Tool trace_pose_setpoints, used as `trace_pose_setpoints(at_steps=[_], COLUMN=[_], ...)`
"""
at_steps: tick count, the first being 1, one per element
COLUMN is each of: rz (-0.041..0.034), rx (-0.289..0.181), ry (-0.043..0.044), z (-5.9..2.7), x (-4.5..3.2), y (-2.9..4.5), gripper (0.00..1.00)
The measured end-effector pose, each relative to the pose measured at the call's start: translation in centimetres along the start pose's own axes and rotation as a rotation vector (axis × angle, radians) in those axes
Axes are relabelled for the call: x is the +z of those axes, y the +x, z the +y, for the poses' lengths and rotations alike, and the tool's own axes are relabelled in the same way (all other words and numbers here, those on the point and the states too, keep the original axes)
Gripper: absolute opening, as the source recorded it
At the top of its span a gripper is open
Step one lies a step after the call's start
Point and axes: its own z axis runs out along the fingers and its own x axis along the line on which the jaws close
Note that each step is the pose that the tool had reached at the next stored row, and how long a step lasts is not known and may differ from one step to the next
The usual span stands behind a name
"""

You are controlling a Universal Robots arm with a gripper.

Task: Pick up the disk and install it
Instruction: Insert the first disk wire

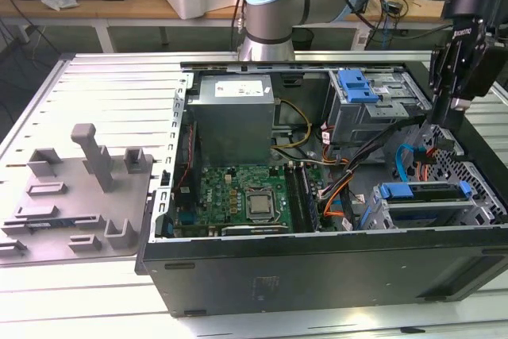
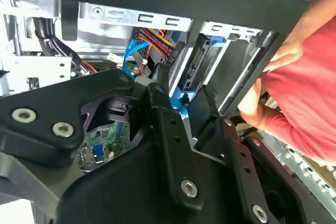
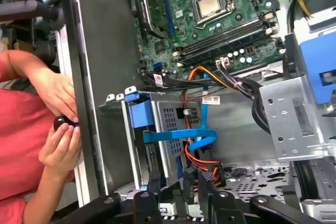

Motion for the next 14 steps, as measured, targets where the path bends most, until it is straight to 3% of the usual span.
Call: trace_pose_setpoints(at_steps=[2,3,5,6,7,12,14], rz=[0.0016,0.0048,0.0113,0.0217,0.0240,0.0245,0.0217], rx=[-0.003,-0.008,-0.020,-0.035,-0.037,-0.036,-0.029], ry=[-0.0044,-0.0132,-0.0305,-0.0475,-0.0503,-0.0488,-0.0385], z=[-0.66,-0.87,-1.10,-1.34,-1.52,-1.62,-1.63], x=[0.60,1.06,1.21,1.29,1.44,1.62,1.66], y=[-0.57,-0.91,-1.07,-1.15,-1.30,-1.45,-1.47], gripper=[0.42,0.42,0.42,0.42,0.42,0.42,0.42])
